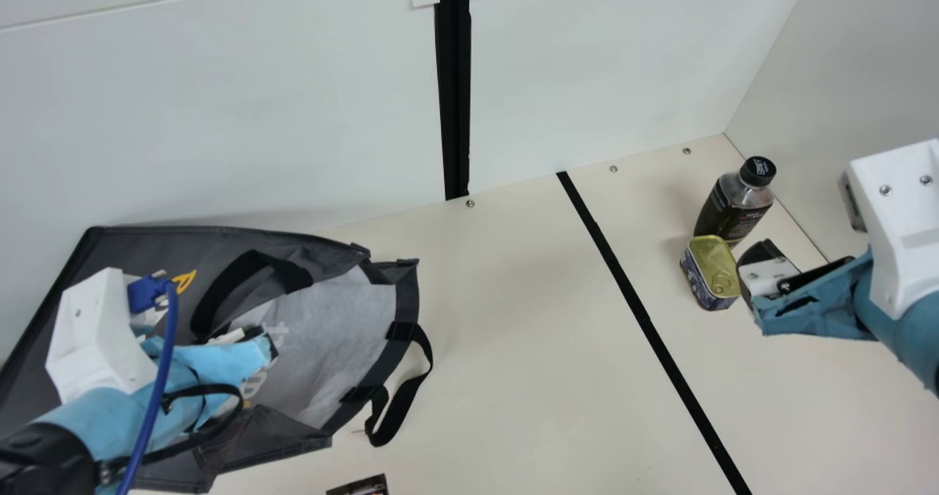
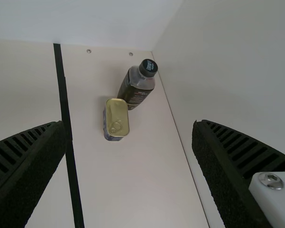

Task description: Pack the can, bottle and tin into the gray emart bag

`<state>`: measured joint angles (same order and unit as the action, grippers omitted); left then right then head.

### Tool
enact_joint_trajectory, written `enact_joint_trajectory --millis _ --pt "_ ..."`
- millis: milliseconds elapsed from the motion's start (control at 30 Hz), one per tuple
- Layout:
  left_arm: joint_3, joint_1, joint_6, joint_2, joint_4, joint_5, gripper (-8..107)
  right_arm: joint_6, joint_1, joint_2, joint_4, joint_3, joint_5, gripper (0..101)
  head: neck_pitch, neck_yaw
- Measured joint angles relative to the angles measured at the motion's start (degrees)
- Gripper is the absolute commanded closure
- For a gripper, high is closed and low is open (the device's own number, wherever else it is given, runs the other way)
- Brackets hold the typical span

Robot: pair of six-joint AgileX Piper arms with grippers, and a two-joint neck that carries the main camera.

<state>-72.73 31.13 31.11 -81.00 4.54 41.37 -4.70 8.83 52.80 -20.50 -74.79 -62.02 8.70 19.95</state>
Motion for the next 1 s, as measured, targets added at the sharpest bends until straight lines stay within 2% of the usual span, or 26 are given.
enact_joint_trajectory --millis 300,633,1000 --pt "0.00 0.00 0.00 0.00 0.00 0.00 89 1.42 -1.32 -1.70 -0.57 -0.96 -3.88 10 0.00 0.00" --pt "0.00 0.00 0.00 0.00 0.00 0.00 89 1.88 -1.65 -2.89 0.05 -1.25 -6.44 10 0.00 0.00" --pt "0.00 0.00 0.00 0.00 0.00 0.00 89 1.68 -1.03 -2.95 1.17 -0.81 -6.66 10 0.00 0.00"
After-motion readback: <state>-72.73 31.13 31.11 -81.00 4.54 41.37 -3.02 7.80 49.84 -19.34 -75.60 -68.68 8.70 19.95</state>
